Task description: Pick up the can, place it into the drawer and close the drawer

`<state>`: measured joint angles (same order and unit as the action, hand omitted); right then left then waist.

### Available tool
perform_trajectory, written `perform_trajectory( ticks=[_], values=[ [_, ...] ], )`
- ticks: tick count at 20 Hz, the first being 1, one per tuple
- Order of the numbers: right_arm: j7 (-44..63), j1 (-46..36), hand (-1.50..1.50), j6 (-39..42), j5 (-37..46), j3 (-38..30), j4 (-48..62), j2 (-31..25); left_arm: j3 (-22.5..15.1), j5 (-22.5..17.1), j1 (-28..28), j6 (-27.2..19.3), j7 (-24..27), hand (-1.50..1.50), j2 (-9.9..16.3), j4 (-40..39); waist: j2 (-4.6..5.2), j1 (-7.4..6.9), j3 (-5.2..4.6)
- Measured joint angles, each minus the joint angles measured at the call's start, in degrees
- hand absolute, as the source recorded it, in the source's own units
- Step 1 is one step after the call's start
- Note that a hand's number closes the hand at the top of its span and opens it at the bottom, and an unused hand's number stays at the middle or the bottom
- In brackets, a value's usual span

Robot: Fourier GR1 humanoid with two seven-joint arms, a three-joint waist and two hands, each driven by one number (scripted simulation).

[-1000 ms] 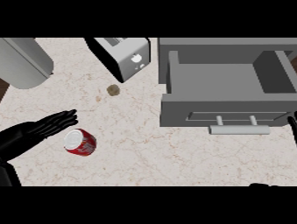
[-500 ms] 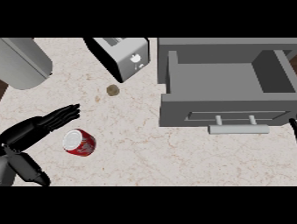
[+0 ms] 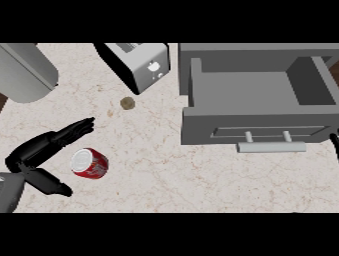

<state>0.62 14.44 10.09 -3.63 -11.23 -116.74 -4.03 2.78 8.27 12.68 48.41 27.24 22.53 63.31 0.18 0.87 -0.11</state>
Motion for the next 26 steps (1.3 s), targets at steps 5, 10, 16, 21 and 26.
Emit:
perform_trajectory(
  ticks=[5, 10, 16, 21, 26],
  values=[
    [-0.2, -0.67, -1.5, -1.04, 1.62, 1.14, 0.24, 1.14, -3.19, 2.33, 0.98, -3.79, 6.22, -1.5, 2.5, -6.18, 0.08, 0.07, -0.02],
    [0.55, -2.06, -1.5, -1.05, 1.14, 0.63, 0.41, 0.71, -6.04, 3.84, 3.89, -7.52, 11.09, -1.5, 3.51, -13.38, 0.18, 0.35, -0.04],
    [1.2, -1.65, -1.5, -0.64, 0.79, 0.34, -0.33, 0.44, -9.37, 5.36, 6.66, -11.25, 15.27, -1.5, 3.0, -21.16, 0.21, 0.58, -0.05],
    [2.32, -1.5, -1.5, -0.7, 0.43, 0.44, -1.88, 0.61, -11.85, 6.66, 8.54, -13.86, 18.74, -1.5, 2.27, -26.86, 0.22, 0.64, -0.06],
    [2.14, -1.26, -1.5, -0.58, 0.62, 0.8, -2.17, 0.96, -13.28, 6.52, 11.26, -14.69, 20.03, -1.5, 1.46, -30.38, 0.18, 0.53, -0.02]
  ],
)
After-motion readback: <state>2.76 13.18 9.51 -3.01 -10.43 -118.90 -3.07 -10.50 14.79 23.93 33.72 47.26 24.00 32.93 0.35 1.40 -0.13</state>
